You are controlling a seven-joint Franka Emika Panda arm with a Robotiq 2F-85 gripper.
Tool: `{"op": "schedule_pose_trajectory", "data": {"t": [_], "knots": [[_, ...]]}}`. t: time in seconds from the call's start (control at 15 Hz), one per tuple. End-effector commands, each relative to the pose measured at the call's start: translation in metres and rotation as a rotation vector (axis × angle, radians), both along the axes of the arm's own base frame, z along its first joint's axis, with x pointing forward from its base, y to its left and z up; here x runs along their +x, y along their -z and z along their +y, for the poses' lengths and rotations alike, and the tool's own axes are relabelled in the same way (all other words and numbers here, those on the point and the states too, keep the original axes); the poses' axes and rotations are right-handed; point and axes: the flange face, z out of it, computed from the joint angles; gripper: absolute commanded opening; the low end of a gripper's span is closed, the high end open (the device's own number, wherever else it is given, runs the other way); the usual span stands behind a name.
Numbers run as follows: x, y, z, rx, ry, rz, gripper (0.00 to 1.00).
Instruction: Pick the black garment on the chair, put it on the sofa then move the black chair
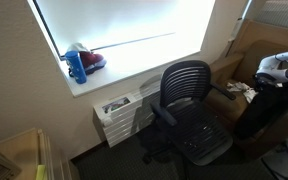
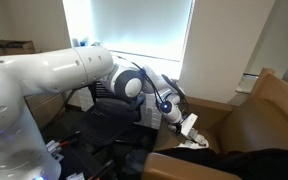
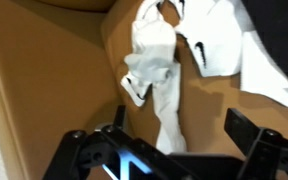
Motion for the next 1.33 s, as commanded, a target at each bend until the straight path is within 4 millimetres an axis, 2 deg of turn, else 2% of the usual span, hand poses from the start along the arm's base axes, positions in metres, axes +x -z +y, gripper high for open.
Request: {"op": "schedule_pose_trajectory", "data": {"t": [0.0,0.07,0.13,0.2,0.47,0.53,0.67,0.8,0.93,1.0,1.13,1.27], "knots": [[0.014,-0.037,-0.002,-0.059,0.141,-0.061,1.00],[0.009,-0.033,-0.004,-0.084,0.185,-0.050,1.00],[0.013,-0.038,-0.001,-0.049,0.122,-0.052,1.00],[0.014,-0.041,-0.001,-0.060,0.128,-0.053,1.00],[0.013,-0.038,0.001,-0.056,0.125,-0.049,1.00],[0.001,-0.032,0.010,0.041,0.124,-0.013,1.00],[-0.014,-0.012,0.015,0.122,0.164,0.033,1.00],[-0.032,0.009,0.012,0.199,0.210,0.080,1.00],[-0.049,0.019,0.002,0.252,0.309,0.133,1.00],[-0.038,0.018,0.013,0.210,0.258,0.094,1.00],[-0.043,0.023,0.003,0.224,0.272,0.094,1.00],[-0.041,0.022,0.007,0.218,0.264,0.093,1.00]]}}
